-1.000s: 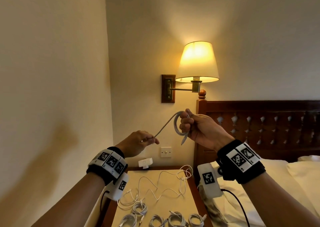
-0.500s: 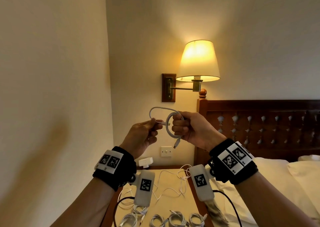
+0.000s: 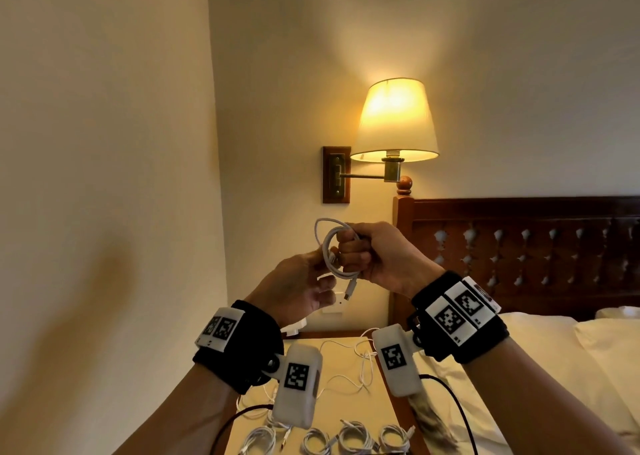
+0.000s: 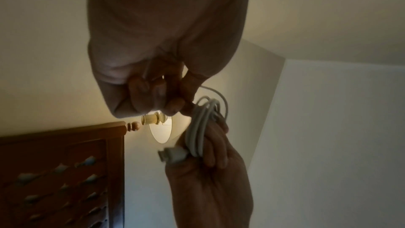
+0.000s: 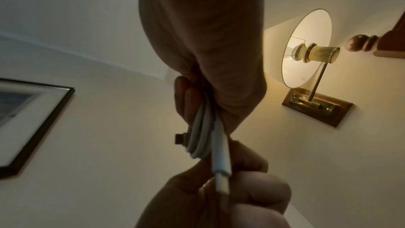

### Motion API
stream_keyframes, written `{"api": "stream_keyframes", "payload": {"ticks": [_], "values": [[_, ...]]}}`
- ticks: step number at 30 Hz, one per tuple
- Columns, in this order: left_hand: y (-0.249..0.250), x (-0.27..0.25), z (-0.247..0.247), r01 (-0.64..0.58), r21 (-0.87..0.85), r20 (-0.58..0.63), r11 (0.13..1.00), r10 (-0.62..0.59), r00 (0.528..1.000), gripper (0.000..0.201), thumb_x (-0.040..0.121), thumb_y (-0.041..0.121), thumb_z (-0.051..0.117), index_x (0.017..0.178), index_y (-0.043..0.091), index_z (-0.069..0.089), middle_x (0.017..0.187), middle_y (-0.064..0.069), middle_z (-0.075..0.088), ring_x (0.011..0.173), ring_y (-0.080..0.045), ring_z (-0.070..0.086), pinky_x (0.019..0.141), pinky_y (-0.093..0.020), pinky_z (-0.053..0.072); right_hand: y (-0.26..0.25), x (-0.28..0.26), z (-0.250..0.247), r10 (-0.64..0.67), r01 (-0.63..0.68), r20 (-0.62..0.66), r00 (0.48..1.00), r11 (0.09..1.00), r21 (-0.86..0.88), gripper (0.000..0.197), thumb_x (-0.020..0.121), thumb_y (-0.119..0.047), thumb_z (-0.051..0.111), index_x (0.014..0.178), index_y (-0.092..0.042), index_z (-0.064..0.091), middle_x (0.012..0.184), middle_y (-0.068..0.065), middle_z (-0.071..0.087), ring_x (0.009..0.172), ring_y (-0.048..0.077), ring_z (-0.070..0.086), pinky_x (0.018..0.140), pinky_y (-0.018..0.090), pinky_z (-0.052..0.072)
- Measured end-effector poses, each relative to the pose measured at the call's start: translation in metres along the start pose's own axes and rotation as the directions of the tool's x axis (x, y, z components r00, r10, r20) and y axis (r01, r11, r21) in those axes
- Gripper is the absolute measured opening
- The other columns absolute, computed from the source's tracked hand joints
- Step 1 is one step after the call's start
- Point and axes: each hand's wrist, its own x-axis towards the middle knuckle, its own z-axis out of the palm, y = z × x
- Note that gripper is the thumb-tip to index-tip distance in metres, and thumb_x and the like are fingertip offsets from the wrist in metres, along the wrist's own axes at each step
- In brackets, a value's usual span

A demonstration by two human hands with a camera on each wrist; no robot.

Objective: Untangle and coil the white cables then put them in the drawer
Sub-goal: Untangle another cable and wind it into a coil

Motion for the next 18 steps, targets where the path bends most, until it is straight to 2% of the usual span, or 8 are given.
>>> {"api": "stream_keyframes", "payload": {"ticks": [2,3,5,8,10,14,16,18], "values": [[0.004,-0.001,0.004,-0.002,0.065,0.029,0.998,0.0,1.0,0.049,0.092,0.058,0.046,0.09,0.011,0.062,0.081,-0.006,0.055,0.071,-0.017,0.045,0.064,-0.03,0.038,0.001,0.002,0.0,-0.017,0.015,-0.024,1.0,0.998,-0.067,0.042,0.105,-0.023,0.029,0.069,-0.013,0.049,0.053,-0.005,0.033,0.045,0.008,0.031,0.045,0.02,0.034],[0.006,-0.001,0.005,-0.024,0.143,0.018,0.989,0.021,1.0,0.054,0.087,0.061,0.05,0.096,0.009,0.062,0.085,-0.007,0.057,0.077,-0.018,0.047,0.066,-0.03,0.041,0.002,0.003,0.0,-0.03,0.025,-0.044,0.999,0.995,-0.096,0.041,0.105,-0.023,0.03,0.07,-0.013,0.05,0.053,-0.004,0.035,0.045,0.008,0.032,0.046,0.02,0.034],[0.008,-0.002,0.007,-0.083,0.278,0.015,0.957,0.082,0.996,0.049,0.088,0.049,0.057,0.105,0.004,0.062,0.09,-0.009,0.058,0.08,-0.019,0.05,0.067,-0.029,0.045,0.004,0.003,-0.002,-0.058,0.044,-0.089,0.994,0.988,-0.148,0.041,0.105,-0.024,0.033,0.072,-0.011,0.053,0.051,-0.004,0.04,0.045,0.008,0.035,0.049,0.019,0.034],[0.014,-0.007,0.007,-0.124,0.324,0.058,0.938,0.111,0.992,0.025,0.093,0.025,0.059,0.101,0.002,0.064,0.085,-0.009,0.063,0.072,-0.016,0.056,0.065,-0.026,0.05,0.006,0.004,-0.004,-0.063,0.041,-0.112,0.992,0.981,-0.188,0.041,0.105,-0.027,0.033,0.073,-0.011,0.053,0.054,-0.003,0.041,0.045,0.007,0.035,0.048,0.017,0.033],[0.016,-0.008,0.008,-0.147,0.403,0.013,0.903,0.155,0.988,0.022,0.093,0.017,0.059,0.104,-0.001,0.065,0.087,-0.012,0.069,0.07,-0.016,0.065,0.068,-0.027,0.056,0.008,0.006,-0.006,-0.085,0.053,-0.129,0.988,0.971,-0.232,0.04,0.105,-0.027,0.034,0.075,-0.011,0.054,0.056,-0.003,0.041,0.046,0.007,0.036,0.048,0.017,0.034],[0.013,-0.01,0.011,-0.22,0.666,-0.079,0.713,0.361,0.929,0.028,0.094,0.003,0.055,0.122,0.0,0.054,0.091,-0.014,0.073,0.073,-0.019,0.074,0.074,-0.032,0.06,0.009,0.012,-0.01,-0.178,0.131,-0.155,0.972,0.953,-0.274,0.036,0.105,-0.025,0.032,0.078,-0.012,0.052,0.058,-0.004,0.04,0.051,0.008,0.035,0.053,0.022,0.032],[0.011,-0.014,0.009,-0.236,0.721,-0.038,0.652,0.377,0.926,0.023,0.094,-0.003,0.052,0.115,0.0,0.06,0.086,-0.012,0.074,0.07,-0.019,0.074,0.074,-0.034,0.061,0.005,0.014,-0.017,-0.222,0.168,-0.18,0.958,0.948,-0.272,0.034,0.105,-0.024,0.031,0.078,-0.014,0.049,0.061,-0.004,0.037,0.052,0.008,0.034,0.054,0.022,0.031],[0.01,-0.018,0.008,-0.245,0.726,-0.012,0.642,0.368,0.93,0.016,0.093,-0.001,0.055,0.104,0.001,0.066,0.082,-0.011,0.074,0.069,-0.019,0.073,0.071,-0.033,0.061,-0.001,0.015,-0.024,-0.221,0.173,-0.191,0.956,0.955,-0.242,0.036,0.105,-0.025,0.029,0.076,-0.015,0.047,0.06,-0.004,0.035,0.051,0.008,0.032,0.055,0.024,0.03]]}}
